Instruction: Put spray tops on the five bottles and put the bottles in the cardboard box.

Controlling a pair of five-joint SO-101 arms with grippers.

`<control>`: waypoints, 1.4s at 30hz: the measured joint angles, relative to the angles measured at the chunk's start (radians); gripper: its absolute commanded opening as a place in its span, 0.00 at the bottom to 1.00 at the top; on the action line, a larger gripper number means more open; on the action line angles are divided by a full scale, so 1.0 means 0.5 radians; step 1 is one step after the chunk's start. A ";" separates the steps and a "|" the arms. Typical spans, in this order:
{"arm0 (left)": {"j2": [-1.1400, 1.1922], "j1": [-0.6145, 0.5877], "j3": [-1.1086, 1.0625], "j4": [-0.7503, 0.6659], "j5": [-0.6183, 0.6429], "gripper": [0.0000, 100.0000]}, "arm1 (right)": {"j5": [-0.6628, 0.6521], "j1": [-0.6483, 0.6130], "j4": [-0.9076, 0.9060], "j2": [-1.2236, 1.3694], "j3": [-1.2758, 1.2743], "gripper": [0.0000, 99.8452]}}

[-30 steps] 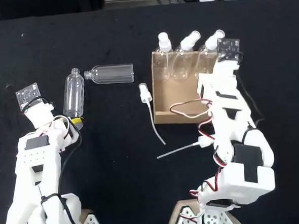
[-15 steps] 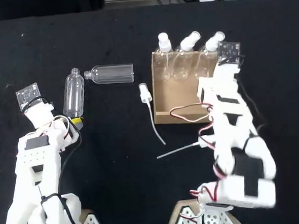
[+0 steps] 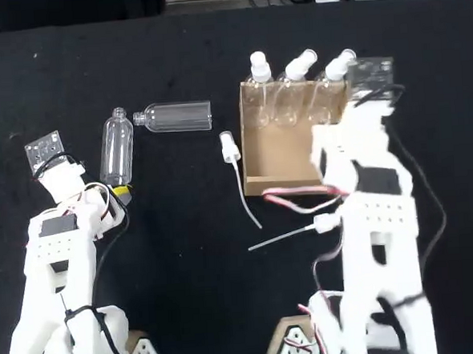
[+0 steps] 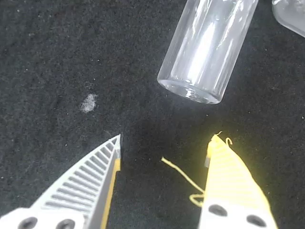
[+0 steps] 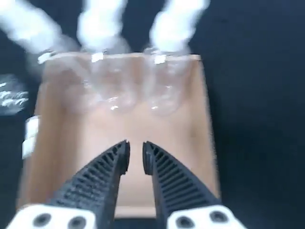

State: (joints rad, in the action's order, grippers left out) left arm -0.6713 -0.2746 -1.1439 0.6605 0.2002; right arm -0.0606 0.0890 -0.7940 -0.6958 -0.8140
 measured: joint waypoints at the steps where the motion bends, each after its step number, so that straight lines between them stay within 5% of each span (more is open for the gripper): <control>1: 0.000 0.000 0.000 0.000 0.000 0.28 | 0.000 -0.071 -0.064 -0.068 0.000 0.06; 6: 0.000 -0.018 0.000 0.000 0.000 0.28 | -0.083 -0.546 -0.258 -0.230 0.000 0.21; 13: 0.000 -0.365 0.000 0.000 0.178 0.28 | -0.307 -1.154 -0.187 -0.104 0.000 0.22; 26: 0.000 -0.506 0.000 -0.153 0.359 0.28 | -0.325 -1.194 0.166 0.918 0.408 0.22; 34: 0.000 -0.506 0.000 -0.166 0.359 0.28 | -0.325 -1.320 0.786 1.323 0.442 0.22; 42: 0.000 -0.519 0.000 -0.166 0.359 0.28 | -0.647 -1.353 1.037 1.749 0.776 0.22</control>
State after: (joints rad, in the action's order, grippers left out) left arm -0.6713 -0.5340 -1.1439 0.5777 0.3798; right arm -0.3844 -0.5877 -0.2754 0.1788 -0.4258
